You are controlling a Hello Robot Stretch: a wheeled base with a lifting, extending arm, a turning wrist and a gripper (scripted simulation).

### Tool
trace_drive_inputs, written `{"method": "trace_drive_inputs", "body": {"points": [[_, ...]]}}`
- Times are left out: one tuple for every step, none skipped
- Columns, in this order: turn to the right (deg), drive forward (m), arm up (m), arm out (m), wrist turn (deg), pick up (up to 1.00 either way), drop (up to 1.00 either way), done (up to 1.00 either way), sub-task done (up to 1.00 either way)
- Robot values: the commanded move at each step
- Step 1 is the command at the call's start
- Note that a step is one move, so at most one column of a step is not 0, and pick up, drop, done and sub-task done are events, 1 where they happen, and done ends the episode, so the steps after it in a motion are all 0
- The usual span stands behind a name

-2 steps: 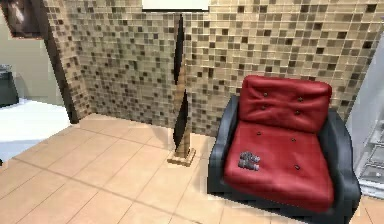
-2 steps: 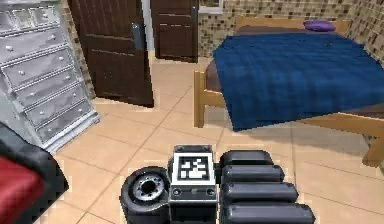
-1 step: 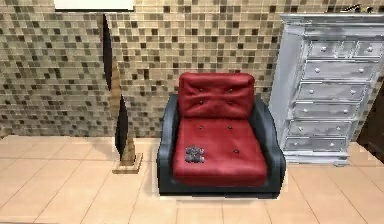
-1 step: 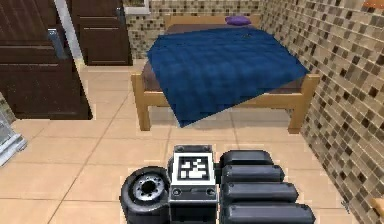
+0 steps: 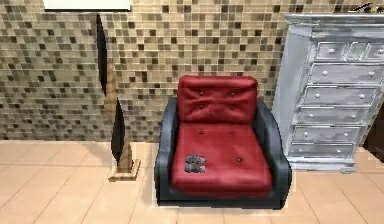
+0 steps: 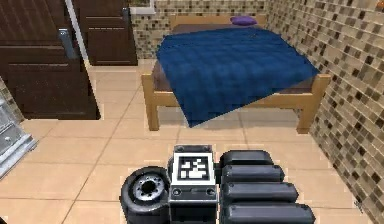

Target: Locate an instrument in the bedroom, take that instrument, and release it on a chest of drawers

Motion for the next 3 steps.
{"method": "trace_drive_inputs", "body": {"points": [[-45.0,0.0,0.0,0.0,0.0,0.0,0.0,0.0,0.0],[-42.0,0.0,0.0,0.0,0.0,0.0,0.0,0.0,0.0],[0.0,0.8,0.0,0.0,0.0,0.0,0.0,0.0,0.0]]}}
